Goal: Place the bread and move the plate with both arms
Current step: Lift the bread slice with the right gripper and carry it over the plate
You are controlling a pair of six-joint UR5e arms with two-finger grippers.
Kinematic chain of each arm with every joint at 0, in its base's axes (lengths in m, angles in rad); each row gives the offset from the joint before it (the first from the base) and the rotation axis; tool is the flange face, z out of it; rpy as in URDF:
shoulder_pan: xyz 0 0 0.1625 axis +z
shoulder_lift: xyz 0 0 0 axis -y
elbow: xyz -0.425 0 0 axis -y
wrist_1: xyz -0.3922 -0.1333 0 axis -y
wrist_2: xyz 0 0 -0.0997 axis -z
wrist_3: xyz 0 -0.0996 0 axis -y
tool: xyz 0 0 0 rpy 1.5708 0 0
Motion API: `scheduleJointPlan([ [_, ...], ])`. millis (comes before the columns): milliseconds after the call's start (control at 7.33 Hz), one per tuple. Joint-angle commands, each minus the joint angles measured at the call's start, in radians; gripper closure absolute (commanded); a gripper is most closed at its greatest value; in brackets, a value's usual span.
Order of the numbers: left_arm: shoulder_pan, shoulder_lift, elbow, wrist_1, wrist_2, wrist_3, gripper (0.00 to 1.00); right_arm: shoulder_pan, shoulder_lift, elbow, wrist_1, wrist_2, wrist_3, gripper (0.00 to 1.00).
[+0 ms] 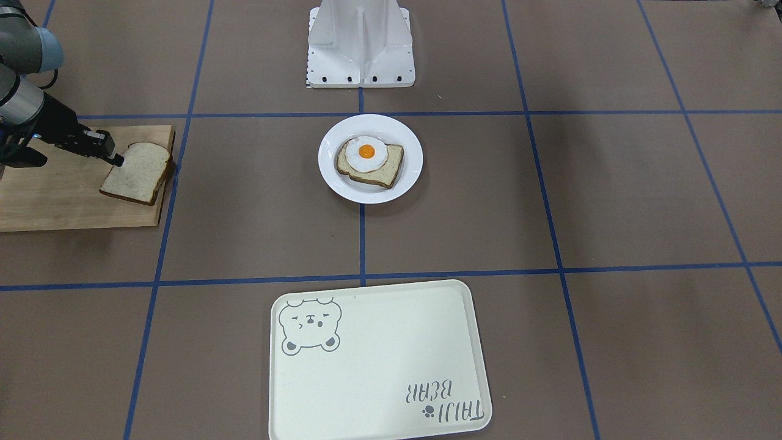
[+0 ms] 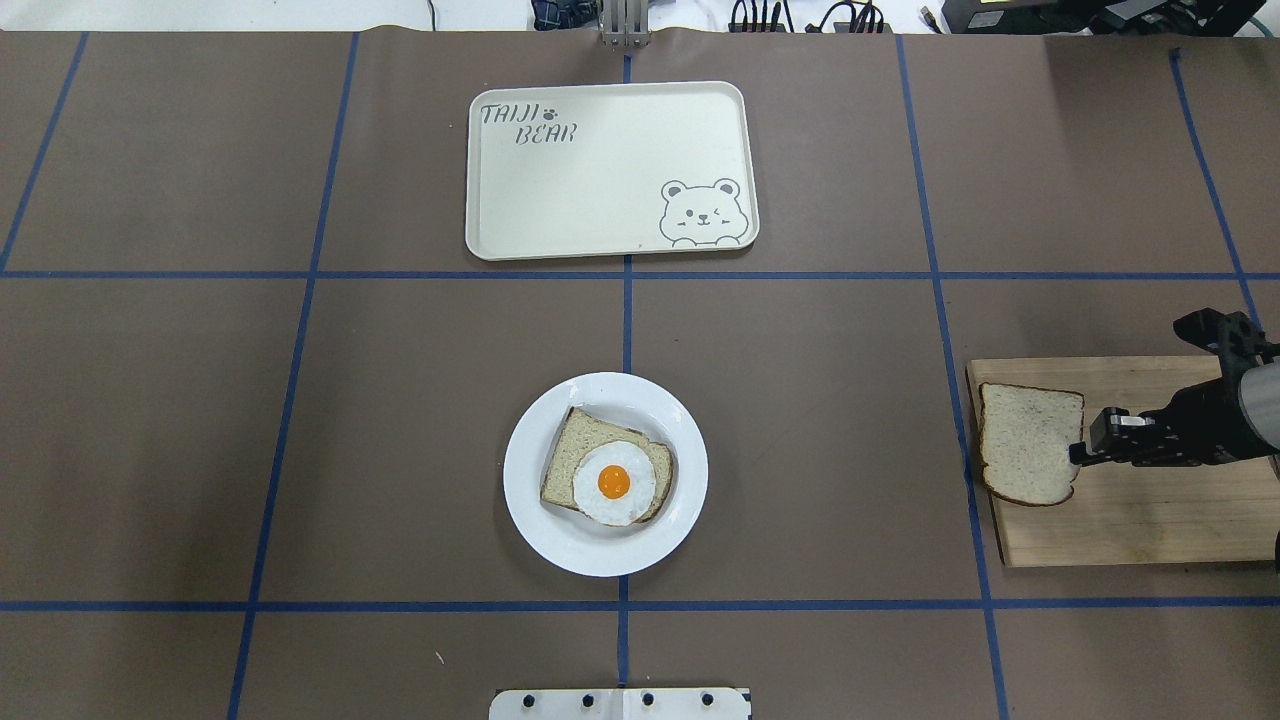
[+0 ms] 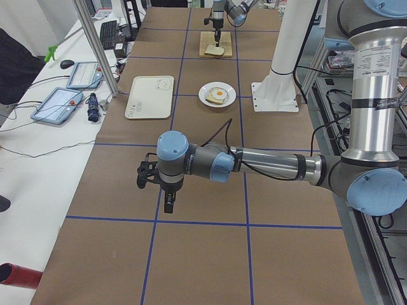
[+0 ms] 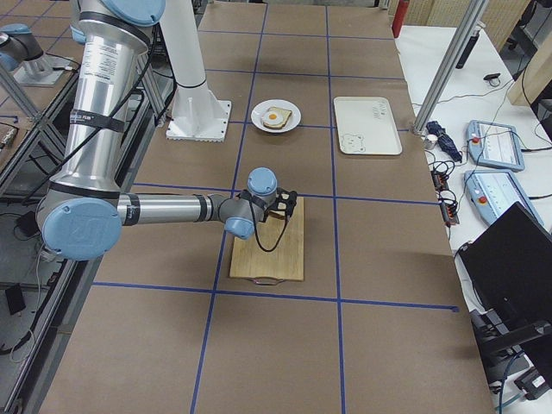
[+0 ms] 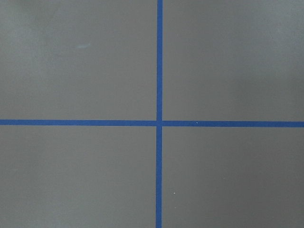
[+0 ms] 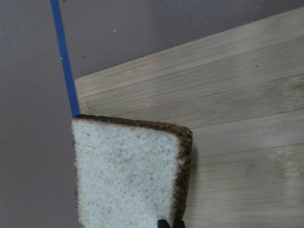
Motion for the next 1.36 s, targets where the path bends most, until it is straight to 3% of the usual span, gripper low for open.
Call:
scheduleJointPlan([
  [0, 0.000, -0.002, 0.000, 0.000, 0.000, 0.000, 0.01, 0.071, 0.013, 0.050, 0.003, 0.098, 0.000, 1.00],
  [409, 0.000, -0.003, 0.005, -0.002, 0.002, 0.000, 0.01, 0.070, 0.239, 0.045, -0.003, 0.097, 0.020, 1.00],
  [545, 0.000, -0.005, 0.010, -0.002, 0.002, 0.000, 0.01, 0.037, 0.336, 0.042, 0.001, 0.087, 0.107, 1.00],
  [955, 0.000, -0.011, 0.017, 0.000, 0.002, -0.002, 0.01, -0.224, 0.557, 0.042, -0.011, -0.163, 0.234, 1.00],
  [1227, 0.000, -0.016, 0.023, 0.001, -0.020, -0.002, 0.01, -0.370, 0.608, 0.024, -0.028, -0.266, 0.224, 1.00],
])
